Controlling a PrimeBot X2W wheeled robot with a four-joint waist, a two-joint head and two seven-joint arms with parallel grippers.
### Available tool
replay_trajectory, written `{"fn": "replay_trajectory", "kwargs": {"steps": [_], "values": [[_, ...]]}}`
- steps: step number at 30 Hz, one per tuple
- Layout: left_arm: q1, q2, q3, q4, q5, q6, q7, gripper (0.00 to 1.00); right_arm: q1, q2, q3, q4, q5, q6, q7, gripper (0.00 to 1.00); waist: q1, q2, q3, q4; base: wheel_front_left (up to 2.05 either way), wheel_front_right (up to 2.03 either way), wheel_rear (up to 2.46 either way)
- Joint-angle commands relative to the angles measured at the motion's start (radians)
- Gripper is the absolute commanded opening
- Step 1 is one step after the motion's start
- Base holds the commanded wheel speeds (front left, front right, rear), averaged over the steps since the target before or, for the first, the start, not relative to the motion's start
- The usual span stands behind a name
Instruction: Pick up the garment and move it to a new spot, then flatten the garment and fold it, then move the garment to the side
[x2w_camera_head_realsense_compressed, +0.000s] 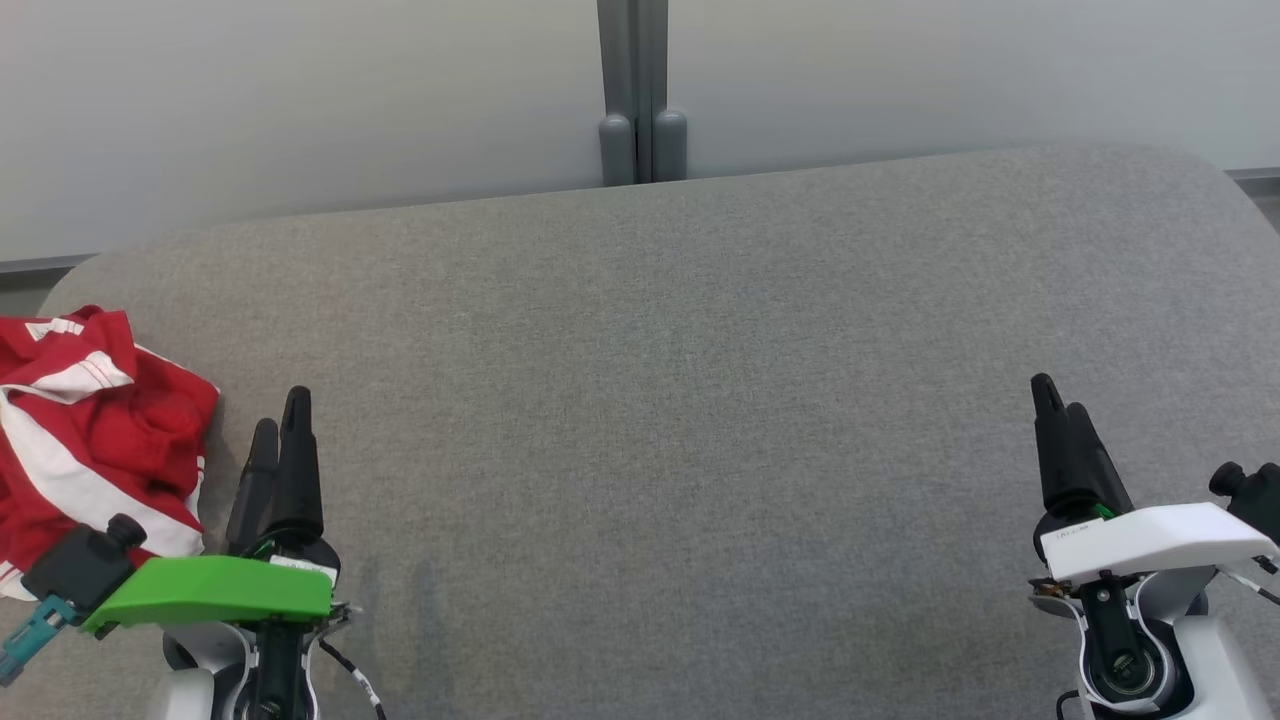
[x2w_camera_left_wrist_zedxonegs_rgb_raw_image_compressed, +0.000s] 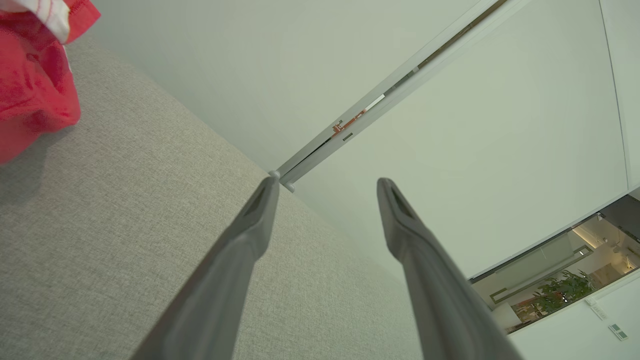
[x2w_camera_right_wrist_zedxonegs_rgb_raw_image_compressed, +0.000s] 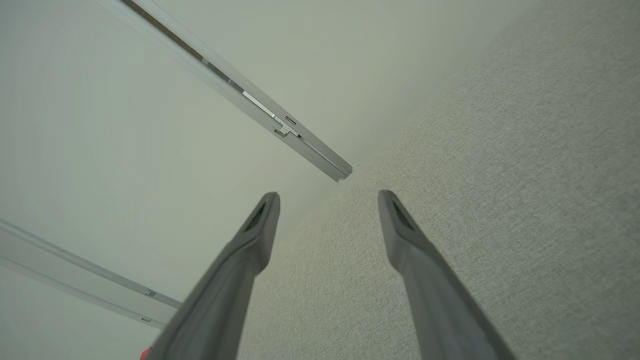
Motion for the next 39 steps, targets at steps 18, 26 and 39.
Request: {"fn": "replay_trajectory", "kwargs": {"steps": [18, 26, 39], "values": [[-0.02, 0.033, -0.044, 0.02, 0.35, -0.001, -0.066, 1.0, -0.025, 0.001, 0.023, -0.038, -0.373, 0.0, -0.067, 1.0, 0.0, 0.0, 0.004, -0.001, 0.0, 0.0, 0.0], [-0.021, 0.034, -0.053, 0.029, 0.46, -0.001, -0.089, 1.0, -0.025, 0.002, 0.032, -0.033, -0.481, 0.0, -0.086, 1.0, 0.0, 0.0, 0.007, 0.0, 0.0, 0.0, 0.0], [-0.019, 0.027, -0.057, 0.061, 0.611, 0.001, -0.121, 1.0, -0.023, 0.008, 0.048, -0.013, -0.613, 0.0, -0.108, 1.0, 0.0, 0.0, 0.01, 0.004, 0.0, 0.0, 0.0]]}}
